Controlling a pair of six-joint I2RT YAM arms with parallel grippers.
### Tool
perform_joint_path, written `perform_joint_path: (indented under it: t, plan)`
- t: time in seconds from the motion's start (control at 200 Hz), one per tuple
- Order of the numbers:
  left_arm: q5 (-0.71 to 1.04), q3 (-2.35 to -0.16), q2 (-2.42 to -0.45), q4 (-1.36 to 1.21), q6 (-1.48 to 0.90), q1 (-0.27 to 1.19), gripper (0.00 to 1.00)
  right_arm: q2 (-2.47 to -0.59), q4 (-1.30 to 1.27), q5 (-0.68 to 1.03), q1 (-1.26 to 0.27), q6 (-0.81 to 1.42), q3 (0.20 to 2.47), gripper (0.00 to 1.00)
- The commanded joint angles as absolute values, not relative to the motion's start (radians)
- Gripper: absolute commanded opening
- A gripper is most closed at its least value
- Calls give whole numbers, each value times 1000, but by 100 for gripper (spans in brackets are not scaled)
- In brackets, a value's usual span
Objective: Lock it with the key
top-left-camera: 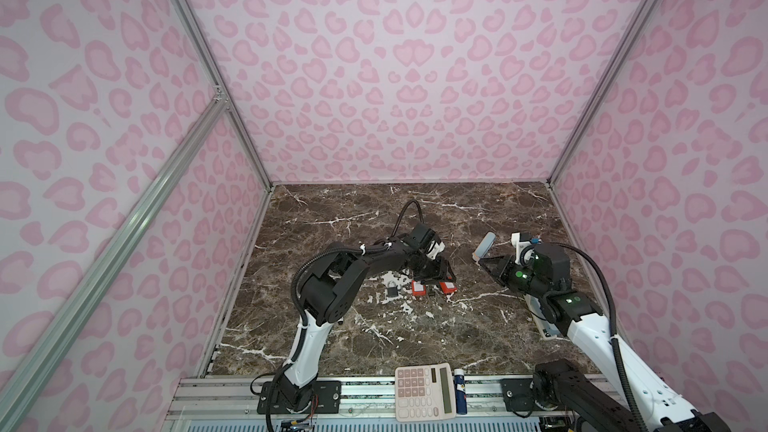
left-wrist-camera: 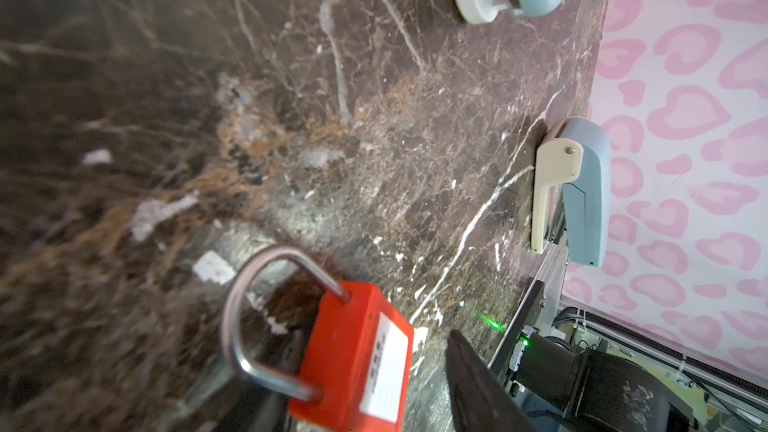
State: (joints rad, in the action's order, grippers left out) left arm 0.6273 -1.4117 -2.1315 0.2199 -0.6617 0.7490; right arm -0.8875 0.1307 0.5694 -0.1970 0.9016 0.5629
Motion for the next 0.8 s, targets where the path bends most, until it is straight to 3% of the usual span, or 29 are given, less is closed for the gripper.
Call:
perform_joint_path:
  t: [0.0, 0.43, 0.795]
  plan:
    - [595, -1413, -2106, 246, -645, 749, 58, -885, 103, 575, -198, 903, 558, 0]
    - [482, -1438, -2052, 357, -595, 745, 59, -881, 98, 570, -198, 910, 551, 0]
    - [569, -1515, -2112, 330, -586, 746, 59, -890, 91, 570, -198, 904, 560, 0]
